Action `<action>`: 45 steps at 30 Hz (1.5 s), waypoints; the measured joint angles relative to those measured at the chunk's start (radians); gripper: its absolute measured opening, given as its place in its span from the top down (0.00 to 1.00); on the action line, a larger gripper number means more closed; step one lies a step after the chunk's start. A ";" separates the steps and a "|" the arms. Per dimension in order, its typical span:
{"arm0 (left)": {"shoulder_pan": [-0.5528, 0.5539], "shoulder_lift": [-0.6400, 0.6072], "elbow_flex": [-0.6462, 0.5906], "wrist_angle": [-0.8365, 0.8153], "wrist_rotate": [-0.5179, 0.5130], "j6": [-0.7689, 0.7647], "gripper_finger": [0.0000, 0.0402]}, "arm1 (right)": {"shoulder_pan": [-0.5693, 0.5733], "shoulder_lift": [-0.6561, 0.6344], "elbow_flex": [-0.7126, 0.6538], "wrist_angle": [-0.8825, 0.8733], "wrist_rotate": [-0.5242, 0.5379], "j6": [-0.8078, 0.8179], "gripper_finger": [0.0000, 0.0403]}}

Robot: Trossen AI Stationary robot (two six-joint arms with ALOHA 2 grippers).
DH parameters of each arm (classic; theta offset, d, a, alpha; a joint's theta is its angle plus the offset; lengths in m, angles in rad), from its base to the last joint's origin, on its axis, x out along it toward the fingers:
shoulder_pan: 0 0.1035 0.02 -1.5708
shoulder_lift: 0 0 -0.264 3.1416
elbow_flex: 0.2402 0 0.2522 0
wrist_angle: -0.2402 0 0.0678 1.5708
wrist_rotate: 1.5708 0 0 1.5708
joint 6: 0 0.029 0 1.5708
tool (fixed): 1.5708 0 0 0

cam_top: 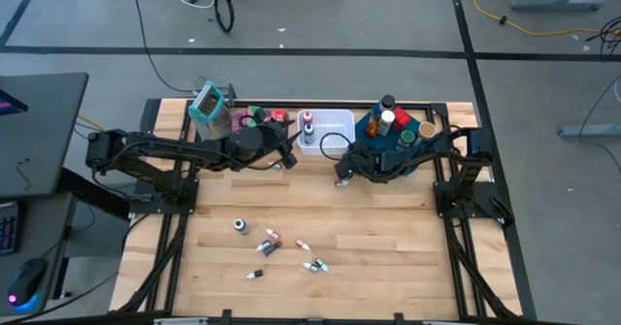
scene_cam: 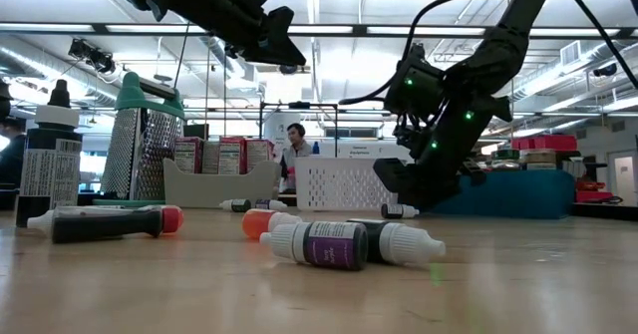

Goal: Pick & Place Kitchen Items
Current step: Put the medium blue food coloring bottle into the white bin

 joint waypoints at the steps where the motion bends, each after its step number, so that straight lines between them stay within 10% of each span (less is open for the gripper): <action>1: 0.000 0.000 0.000 -0.001 0.000 0.000 0.57 | -0.007 -0.001 0.001 0.001 -0.022 -0.005 0.56; 12: 0.000 0.000 0.000 -0.003 0.000 0.000 0.57 | -0.019 -0.008 0.002 -0.020 -0.119 -0.113 0.83; 21: 0.000 0.000 0.000 -0.004 0.062 0.000 0.57 | 0.027 -0.167 -0.007 -0.272 -0.214 -0.116 0.77; 27: 0.000 0.000 0.000 -0.003 0.082 0.000 0.57 | 0.057 -0.392 -0.005 -0.494 -0.091 -0.051 0.81; 34: 0.000 0.000 0.000 -0.002 0.101 0.000 0.57 | 0.075 -0.506 -0.004 -0.091 0.083 -0.277 0.77; 45: -0.012 0.000 -0.001 -0.018 0.235 -0.029 0.57 | -0.064 -0.251 -0.002 0.366 -0.251 -0.520 0.76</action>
